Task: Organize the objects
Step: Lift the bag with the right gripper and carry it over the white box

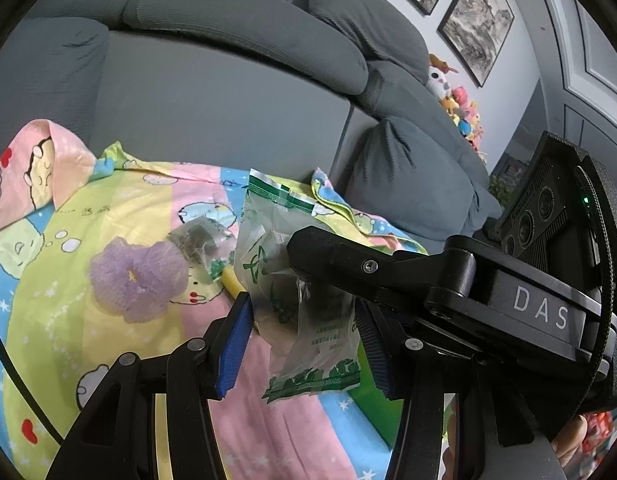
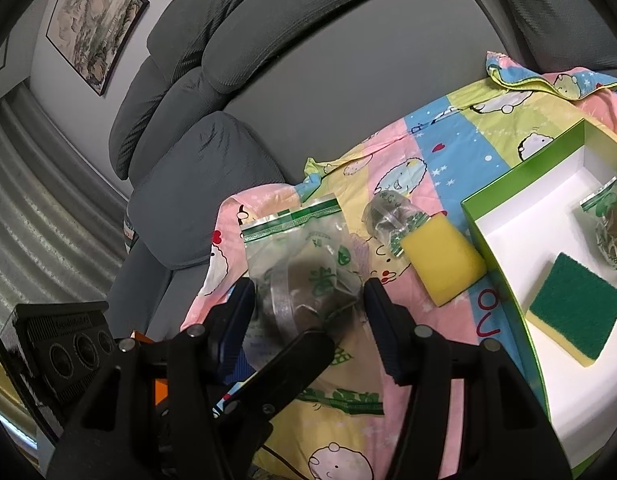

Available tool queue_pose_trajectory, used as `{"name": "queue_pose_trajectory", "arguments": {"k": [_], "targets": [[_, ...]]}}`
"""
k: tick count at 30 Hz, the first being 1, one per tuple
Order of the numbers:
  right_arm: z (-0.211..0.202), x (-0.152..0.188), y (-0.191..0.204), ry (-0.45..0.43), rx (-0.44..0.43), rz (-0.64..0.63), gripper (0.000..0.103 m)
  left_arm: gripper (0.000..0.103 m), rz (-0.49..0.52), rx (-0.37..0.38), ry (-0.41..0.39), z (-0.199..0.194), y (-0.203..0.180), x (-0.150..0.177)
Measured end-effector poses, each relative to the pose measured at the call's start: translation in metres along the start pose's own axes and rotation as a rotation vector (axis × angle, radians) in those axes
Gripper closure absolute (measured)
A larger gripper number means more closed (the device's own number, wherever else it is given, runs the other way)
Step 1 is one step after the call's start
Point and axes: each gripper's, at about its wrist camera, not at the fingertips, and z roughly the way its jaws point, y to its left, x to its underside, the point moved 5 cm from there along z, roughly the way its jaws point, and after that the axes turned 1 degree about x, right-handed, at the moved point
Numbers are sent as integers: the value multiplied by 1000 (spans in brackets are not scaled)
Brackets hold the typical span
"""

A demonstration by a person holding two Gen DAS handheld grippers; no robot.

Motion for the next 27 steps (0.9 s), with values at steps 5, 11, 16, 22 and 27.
{"name": "queue_pose_trajectory", "arguments": {"k": [5, 11, 16, 22, 27], "targets": [[-5, -1, -2, -13, 3, 0, 46, 50, 12, 7, -3, 1, -5, -1], [-14, -6, -8, -38, 9, 13, 46, 50, 39, 23, 5, 6, -16, -4], [-22, -11, -18, -64, 12, 41, 46, 50, 69, 31, 28, 15, -26, -6], [-28, -17, -35, -84, 27, 82, 46, 50, 106, 54, 86, 34, -39, -10], [-34, -23, -55, -116, 49, 140, 46, 50, 155, 77, 144, 55, -53, -12]]}}
